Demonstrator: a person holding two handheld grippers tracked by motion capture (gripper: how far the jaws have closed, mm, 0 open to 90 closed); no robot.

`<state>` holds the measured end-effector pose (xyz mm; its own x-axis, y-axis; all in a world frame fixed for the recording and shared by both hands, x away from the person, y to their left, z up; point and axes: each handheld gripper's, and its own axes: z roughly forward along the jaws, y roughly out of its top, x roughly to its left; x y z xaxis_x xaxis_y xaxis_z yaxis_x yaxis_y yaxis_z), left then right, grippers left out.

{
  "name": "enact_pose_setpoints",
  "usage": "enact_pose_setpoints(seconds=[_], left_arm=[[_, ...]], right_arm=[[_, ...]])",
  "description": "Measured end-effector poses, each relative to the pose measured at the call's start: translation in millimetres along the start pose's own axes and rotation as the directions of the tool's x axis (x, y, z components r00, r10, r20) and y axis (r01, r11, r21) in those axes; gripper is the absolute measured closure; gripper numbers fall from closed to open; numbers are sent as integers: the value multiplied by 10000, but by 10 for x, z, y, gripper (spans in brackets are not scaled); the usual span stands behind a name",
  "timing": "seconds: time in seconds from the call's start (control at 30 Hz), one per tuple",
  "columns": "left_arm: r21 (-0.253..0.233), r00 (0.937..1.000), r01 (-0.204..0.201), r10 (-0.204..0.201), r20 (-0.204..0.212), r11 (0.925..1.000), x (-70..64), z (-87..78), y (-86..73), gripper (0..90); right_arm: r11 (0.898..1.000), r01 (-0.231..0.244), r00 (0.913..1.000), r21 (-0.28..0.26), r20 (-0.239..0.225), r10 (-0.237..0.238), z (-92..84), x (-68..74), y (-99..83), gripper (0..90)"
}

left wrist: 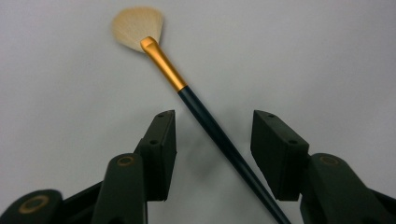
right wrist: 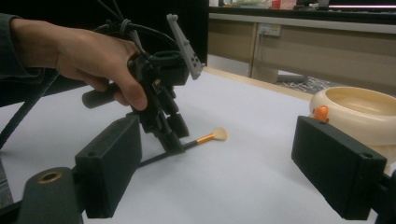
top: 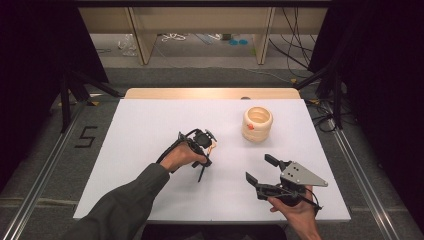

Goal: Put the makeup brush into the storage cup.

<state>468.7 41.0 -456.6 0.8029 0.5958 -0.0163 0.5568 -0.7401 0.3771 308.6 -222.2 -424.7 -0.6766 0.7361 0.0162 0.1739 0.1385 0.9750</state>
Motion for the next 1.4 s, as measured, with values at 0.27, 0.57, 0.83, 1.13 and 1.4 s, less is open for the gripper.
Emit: enact_pose_setpoints(seconds=[0.27,0.57,0.83,1.13,1.4], left_arm=[[151,9999,-128,127,84,9998,-18,-9,28,595],[393,9999,-132,129,73,9991,-1,22,24,627],[614,9998,-170,163,130,9980,9,50,27,686],[909,9997,-258,255,43,9955,12,55,64,745],[1102,9988,-493,490,52,9927,20,60,89,806]], right_arm=[[10000,22,10000,-6,-15,-22,1,0,0,169],[9997,207,9998,-128,33,-206,7,-14,1,169],[9999,148,9999,-90,37,-147,4,-11,2,171],[9998,179,9998,-98,17,-179,7,-7,0,173],[10000,36,10000,62,-47,-36,10,5,-7,173]])
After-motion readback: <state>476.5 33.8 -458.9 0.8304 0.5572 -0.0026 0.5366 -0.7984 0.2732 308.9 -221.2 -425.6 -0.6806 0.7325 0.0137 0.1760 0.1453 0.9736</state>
